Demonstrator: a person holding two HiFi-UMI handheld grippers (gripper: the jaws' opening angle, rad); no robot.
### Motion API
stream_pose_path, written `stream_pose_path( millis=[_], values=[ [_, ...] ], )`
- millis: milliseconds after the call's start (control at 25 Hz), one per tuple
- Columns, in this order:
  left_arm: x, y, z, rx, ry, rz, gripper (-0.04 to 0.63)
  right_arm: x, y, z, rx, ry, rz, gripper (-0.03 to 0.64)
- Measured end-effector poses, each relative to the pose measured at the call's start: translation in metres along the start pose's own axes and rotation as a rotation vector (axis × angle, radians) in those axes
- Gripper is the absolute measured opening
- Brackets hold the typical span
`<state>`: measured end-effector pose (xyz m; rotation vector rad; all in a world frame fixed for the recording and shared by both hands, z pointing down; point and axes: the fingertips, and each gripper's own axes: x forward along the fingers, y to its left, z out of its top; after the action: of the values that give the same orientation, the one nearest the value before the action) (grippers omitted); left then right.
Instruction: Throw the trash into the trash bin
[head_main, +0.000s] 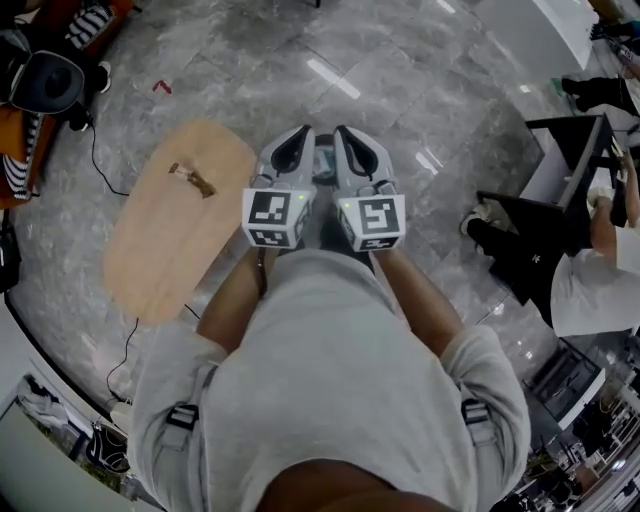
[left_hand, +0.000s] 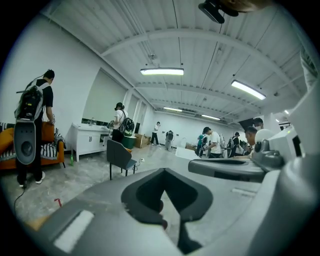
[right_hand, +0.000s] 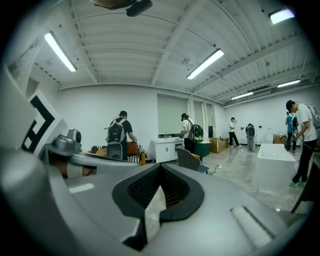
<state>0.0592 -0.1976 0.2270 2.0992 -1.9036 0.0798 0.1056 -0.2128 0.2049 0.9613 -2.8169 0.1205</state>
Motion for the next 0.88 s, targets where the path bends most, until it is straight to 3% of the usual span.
stream_pose_path(
  millis=[240,880],
  values=[
    [0.005,-0.016,0.019,0.051,-0.059,-0.004,0.017,-0.009,-0.006,0.017,-0.009,-0.055,0.008,0.008],
    [0.011,-0.044,0.020,0.076,-0.060,0.013,0.017,-0.026,-0.030,0.024,-0.003,-0.084,0.019,0.008]
  ],
)
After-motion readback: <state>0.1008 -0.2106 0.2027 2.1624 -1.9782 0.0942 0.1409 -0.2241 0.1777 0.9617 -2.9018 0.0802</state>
